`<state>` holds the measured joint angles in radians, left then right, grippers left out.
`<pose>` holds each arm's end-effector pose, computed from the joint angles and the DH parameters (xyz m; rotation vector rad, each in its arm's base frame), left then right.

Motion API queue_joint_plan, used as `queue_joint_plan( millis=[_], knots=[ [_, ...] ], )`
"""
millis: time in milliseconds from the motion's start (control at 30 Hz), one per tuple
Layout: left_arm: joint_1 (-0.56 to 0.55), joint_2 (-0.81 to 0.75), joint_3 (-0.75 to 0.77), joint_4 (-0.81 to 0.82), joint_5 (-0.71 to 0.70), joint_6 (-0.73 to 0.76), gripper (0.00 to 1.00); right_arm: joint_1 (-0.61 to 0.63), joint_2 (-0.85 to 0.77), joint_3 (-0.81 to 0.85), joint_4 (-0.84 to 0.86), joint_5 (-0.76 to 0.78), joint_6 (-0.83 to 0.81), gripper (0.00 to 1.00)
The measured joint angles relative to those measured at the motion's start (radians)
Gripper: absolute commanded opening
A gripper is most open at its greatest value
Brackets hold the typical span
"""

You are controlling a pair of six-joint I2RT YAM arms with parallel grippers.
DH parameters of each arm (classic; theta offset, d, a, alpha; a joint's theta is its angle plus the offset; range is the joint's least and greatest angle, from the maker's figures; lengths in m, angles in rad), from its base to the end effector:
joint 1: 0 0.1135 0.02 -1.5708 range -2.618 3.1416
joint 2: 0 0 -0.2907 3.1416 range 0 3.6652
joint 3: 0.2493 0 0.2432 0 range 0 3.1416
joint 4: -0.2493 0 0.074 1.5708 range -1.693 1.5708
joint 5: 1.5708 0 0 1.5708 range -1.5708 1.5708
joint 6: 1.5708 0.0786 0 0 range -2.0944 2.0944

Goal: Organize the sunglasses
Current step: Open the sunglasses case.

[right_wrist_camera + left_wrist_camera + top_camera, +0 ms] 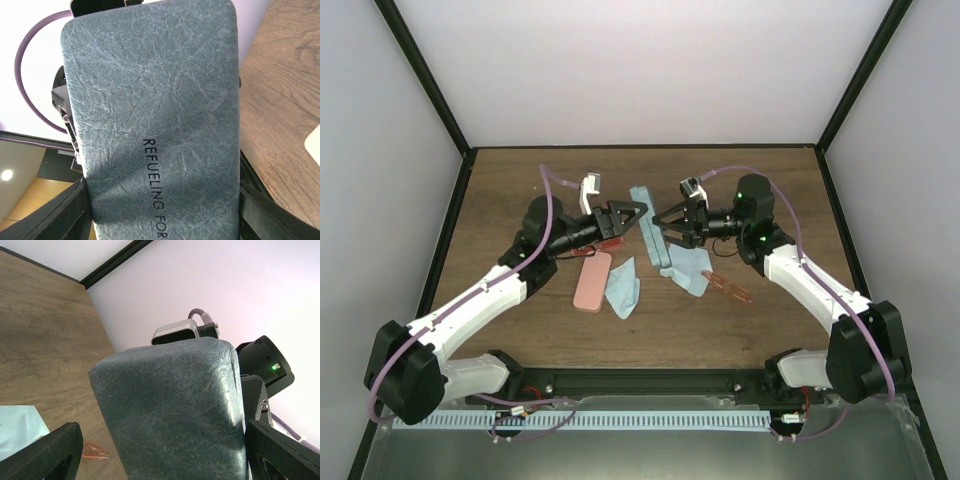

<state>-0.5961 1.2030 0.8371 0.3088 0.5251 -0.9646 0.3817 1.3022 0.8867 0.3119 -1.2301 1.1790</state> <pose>0.2251 -0.2004 0.3484 0.1213 1.8828 -1.5644 0.2345 0.1740 0.3432 -0.3590 2.1119 2.0531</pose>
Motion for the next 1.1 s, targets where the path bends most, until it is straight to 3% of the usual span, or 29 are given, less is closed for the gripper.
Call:
queue_joint_plan(
  millis=[1100],
  knots=[
    [0.008,-0.021,0.000,-0.067,-0.016,0.064,0.86,-0.001,0.000,-0.006,0.026,0.001,0.086,0.15]
  ],
)
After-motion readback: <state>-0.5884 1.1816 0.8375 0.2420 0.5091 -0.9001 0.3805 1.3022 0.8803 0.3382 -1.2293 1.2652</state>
